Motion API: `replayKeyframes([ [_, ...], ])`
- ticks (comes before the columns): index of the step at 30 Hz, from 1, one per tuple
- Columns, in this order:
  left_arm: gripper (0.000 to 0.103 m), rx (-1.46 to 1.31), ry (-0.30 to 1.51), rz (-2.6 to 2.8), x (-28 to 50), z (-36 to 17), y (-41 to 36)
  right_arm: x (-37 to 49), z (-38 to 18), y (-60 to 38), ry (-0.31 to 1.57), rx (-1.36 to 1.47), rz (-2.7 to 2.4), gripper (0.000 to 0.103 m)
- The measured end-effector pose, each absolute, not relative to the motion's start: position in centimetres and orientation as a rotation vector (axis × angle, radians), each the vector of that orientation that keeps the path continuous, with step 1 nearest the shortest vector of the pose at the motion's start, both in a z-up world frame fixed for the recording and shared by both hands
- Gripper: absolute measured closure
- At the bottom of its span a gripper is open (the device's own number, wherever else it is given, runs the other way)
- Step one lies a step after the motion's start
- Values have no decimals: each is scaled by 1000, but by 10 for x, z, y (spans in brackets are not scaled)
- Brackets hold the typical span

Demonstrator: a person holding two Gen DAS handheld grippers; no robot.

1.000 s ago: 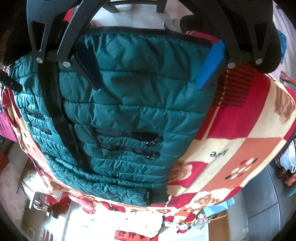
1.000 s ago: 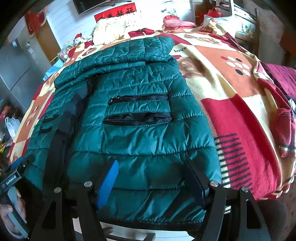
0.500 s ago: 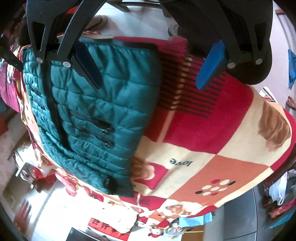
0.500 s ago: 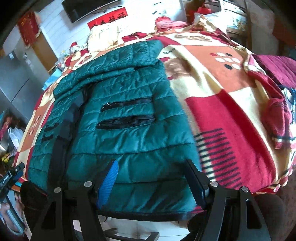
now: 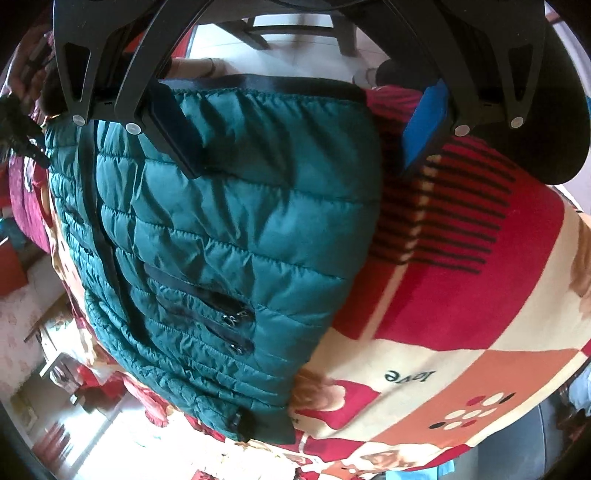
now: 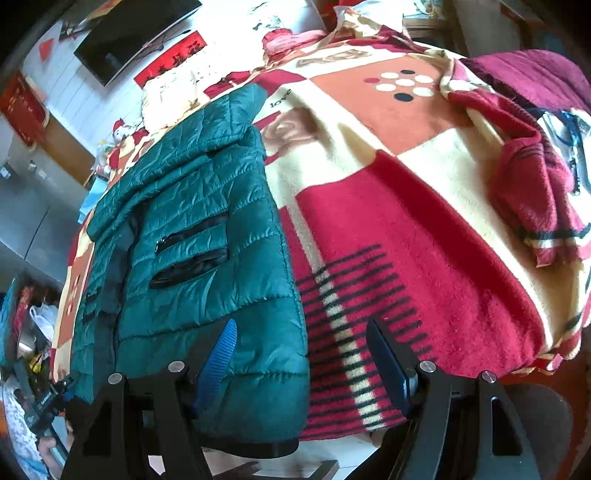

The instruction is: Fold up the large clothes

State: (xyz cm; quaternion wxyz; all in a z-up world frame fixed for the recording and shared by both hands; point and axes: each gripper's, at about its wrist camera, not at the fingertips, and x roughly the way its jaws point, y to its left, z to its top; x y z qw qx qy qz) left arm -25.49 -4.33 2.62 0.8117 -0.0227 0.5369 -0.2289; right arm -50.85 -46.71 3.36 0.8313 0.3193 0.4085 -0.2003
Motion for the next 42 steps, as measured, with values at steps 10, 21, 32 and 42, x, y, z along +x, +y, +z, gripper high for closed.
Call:
replayKeyframes([
  [10, 1, -85, 1160, -479, -248, 25, -36, -488, 24, -446, 902, 624, -304, 48],
  [21, 1, -70, 1148, -532, -256, 25, -49, -482, 18, -447, 904, 671, -265, 45],
  [32, 2, -205, 1190, -595, -247, 26, -30, -481, 18, -445, 903, 687, -277, 45],
  [42, 2, -264, 1177, -543, -241, 28, -10, -479, 18, -445, 900, 680, -278, 43],
])
